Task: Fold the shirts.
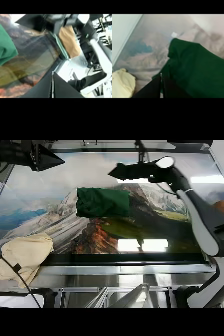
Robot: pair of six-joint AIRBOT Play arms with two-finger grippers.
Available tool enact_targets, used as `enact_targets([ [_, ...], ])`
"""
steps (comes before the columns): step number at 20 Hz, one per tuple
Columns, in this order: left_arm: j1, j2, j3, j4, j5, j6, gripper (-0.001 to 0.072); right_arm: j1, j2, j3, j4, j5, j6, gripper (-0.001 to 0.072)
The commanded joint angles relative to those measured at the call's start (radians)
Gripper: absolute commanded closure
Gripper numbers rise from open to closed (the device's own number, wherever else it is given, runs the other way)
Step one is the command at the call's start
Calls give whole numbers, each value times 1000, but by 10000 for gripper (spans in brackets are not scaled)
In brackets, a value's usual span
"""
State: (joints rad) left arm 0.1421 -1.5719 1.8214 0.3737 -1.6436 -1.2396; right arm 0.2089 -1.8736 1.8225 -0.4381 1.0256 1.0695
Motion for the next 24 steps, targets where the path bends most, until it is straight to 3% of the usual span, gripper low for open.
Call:
enact_targets([
  [1,19,141,-264,0,49,100,703,-169,9,-9,-146,219,163,228],
  [2,21,183,-349,0,73,125,703,-199,-4,-15,-150,220,182,68],
  [5,19,274,-528,-1,145,190,703,-242,-80,-16,-154,217,189,66],
  [9,21,351,-652,0,154,214,703,-217,-212,-16,-153,231,223,67],
  [18,20,400,-673,-3,152,222,703,-73,-322,-15,-133,228,238,67],
  [21,20,399,-673,-3,152,222,703,-30,-322,-15,-36,226,209,70],
  [22,20,399,-673,-3,152,221,703,-24,-321,-15,8,214,195,85],
  [24,20,399,-673,-3,151,221,703,-23,-321,-14,114,192,149,525],
])
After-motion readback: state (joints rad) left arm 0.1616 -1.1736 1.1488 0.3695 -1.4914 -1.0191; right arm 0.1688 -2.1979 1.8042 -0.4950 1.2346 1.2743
